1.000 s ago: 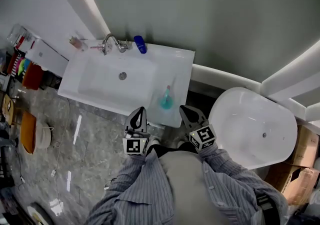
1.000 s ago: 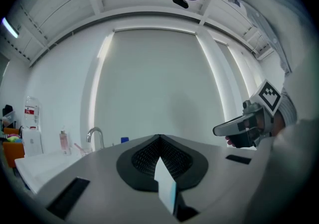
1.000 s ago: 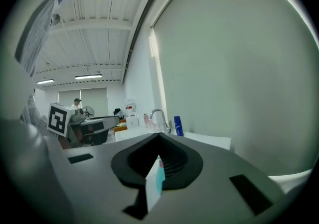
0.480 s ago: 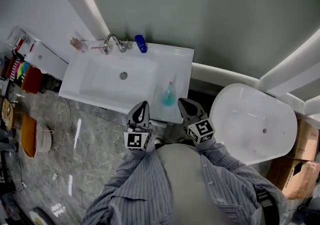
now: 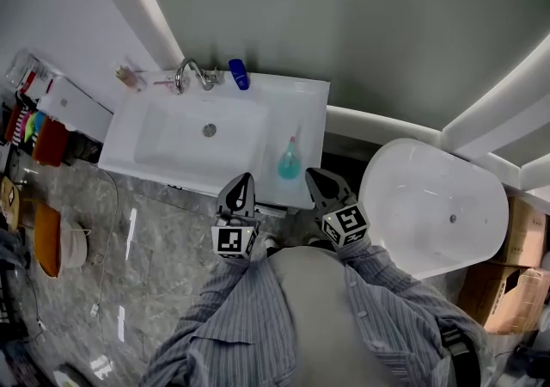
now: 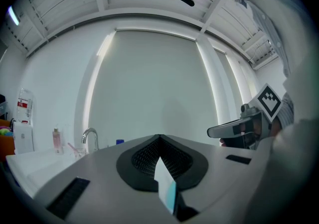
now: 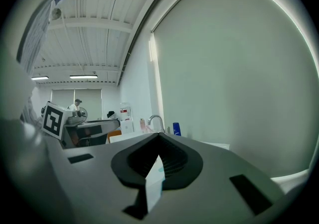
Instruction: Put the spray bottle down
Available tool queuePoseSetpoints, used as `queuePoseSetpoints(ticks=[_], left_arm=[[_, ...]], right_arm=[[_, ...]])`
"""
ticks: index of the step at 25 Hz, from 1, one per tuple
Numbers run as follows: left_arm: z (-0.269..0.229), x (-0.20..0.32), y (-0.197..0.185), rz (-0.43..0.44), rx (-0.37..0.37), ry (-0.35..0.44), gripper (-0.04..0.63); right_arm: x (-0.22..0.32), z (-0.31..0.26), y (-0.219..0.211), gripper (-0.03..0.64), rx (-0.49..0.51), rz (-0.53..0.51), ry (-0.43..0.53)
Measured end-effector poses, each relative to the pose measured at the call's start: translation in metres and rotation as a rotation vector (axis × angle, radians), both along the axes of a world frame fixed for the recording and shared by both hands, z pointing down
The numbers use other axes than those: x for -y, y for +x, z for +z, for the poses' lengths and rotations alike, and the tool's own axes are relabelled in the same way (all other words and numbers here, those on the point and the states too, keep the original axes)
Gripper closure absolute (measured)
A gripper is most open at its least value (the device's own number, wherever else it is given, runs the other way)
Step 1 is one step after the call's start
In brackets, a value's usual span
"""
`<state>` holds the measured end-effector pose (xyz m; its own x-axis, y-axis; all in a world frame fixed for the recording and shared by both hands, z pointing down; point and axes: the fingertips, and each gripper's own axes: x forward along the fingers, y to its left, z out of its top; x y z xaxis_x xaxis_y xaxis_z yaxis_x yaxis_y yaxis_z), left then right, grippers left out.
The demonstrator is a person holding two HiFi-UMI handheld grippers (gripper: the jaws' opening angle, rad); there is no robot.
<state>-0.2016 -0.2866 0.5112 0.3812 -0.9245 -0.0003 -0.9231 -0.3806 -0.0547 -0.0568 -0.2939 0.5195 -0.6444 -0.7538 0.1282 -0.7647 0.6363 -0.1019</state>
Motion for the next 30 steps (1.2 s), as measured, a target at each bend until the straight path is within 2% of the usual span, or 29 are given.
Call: queuePoseSetpoints(ticks=[14, 30], left_arm=[[0.005, -0.004, -0.008, 0.002, -0.006, -0.016, 0.594], [-0.002, -0.007, 0.002, 0.032, -0.009, -0.007, 0.594]], right_arm=[[-0.003, 0.004, 0.002, 0.603, -0.015, 0.025, -0.008], [-0.008, 0.001, 0.005, 0.603, -0.014, 0.029, -0.002]])
